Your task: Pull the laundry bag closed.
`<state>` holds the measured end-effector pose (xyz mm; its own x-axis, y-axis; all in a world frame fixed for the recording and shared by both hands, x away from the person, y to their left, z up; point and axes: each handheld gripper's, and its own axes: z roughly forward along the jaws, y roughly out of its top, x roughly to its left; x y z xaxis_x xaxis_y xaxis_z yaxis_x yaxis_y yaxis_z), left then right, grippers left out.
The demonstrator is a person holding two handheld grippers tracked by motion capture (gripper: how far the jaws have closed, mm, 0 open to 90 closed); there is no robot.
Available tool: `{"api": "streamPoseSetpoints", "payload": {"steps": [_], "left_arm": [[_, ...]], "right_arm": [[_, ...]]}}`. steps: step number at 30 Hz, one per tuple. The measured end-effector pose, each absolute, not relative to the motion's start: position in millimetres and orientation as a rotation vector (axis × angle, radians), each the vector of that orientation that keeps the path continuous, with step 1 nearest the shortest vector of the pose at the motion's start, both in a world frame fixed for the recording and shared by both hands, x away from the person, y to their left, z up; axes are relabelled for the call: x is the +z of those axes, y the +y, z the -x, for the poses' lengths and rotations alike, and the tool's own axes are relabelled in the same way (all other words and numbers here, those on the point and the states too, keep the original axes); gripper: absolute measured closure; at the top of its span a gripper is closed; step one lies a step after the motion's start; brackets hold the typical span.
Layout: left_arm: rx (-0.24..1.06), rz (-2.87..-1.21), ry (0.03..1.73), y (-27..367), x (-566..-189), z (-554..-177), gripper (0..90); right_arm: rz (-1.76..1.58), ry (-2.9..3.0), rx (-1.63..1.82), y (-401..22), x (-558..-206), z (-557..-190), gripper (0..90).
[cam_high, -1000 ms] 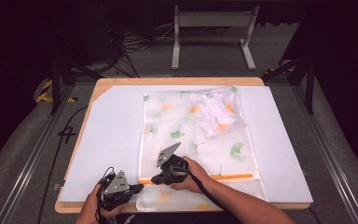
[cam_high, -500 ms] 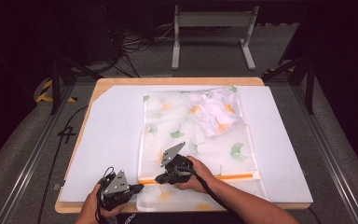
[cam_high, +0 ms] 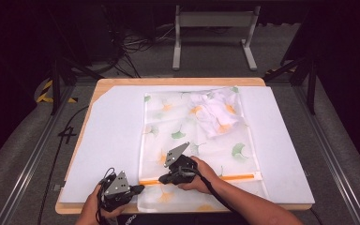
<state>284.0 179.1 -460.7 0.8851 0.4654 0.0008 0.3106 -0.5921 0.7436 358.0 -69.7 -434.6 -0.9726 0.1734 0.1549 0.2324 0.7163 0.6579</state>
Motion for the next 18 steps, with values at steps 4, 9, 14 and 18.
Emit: {"api": "streamPoseSetpoints", "payload": {"steps": [4, 9, 14, 18], "left_arm": [[0.248, -2.247, 0.555, 179.3, -460.8, -284.2, 90.0], [0.248, -2.247, 0.556, 179.3, -460.8, -284.3, 90.0], [0.248, -2.246, 0.557, 179.4, -460.8, -284.2, 90.0], [0.247, -2.245, 0.557, 179.7, -460.9, -284.4, 90.0]], "right_arm": [[0.351, -2.837, -1.102, -74.7, -434.0, -357.8, 90.0], [0.363, -2.833, -1.107, -80.2, -433.7, -358.3, 90.0], [0.366, -2.839, -1.11, -84.2, -432.5, -356.9, 90.0], [0.374, -2.835, -1.115, -87.5, -431.8, -357.0, 90.0]]}}
